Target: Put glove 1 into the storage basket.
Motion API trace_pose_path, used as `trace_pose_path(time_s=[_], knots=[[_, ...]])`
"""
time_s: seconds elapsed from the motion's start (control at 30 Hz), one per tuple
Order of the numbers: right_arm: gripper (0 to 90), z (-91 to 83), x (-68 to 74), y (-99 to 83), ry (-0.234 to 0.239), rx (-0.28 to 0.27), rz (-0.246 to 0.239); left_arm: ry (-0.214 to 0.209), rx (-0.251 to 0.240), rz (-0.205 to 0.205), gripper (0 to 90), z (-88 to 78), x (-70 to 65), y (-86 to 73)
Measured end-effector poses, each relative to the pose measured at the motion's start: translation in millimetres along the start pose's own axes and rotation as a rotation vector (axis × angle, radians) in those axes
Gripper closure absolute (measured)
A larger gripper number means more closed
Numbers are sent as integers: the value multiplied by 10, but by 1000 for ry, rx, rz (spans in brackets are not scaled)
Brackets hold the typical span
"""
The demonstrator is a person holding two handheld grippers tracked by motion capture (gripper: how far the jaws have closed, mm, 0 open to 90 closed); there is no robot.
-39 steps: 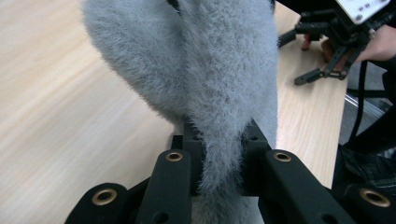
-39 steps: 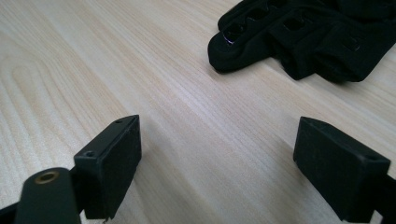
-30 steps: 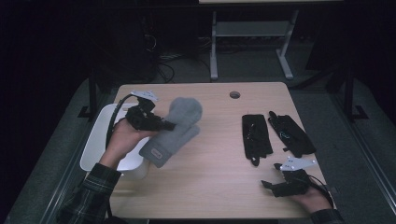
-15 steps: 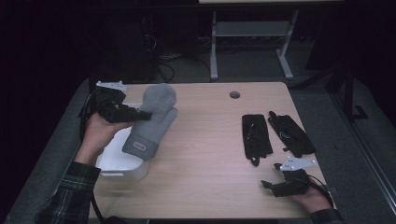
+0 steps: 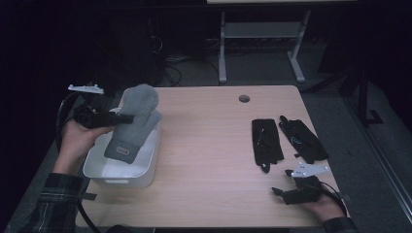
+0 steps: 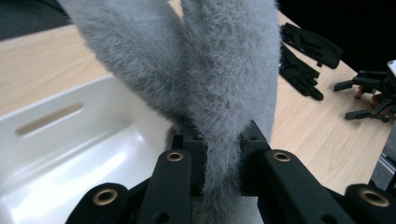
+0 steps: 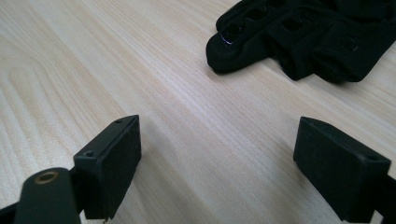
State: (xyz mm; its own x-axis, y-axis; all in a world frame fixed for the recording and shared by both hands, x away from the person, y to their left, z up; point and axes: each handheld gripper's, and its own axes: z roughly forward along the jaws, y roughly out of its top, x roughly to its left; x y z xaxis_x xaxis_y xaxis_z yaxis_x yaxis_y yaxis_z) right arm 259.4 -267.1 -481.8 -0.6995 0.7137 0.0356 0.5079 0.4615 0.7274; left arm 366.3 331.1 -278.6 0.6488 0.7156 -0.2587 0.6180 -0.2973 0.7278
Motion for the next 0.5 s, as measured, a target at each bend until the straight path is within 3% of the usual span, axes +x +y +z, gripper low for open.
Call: trace_pose_path(time_s=[0.33,0.5], knots=[[150,3,-1,3,-5,2,7,35,99,-63,776,117,275,-356],[150,9,-2,5,-7,-2,13,13,149,-103,776,274,434,-520]])
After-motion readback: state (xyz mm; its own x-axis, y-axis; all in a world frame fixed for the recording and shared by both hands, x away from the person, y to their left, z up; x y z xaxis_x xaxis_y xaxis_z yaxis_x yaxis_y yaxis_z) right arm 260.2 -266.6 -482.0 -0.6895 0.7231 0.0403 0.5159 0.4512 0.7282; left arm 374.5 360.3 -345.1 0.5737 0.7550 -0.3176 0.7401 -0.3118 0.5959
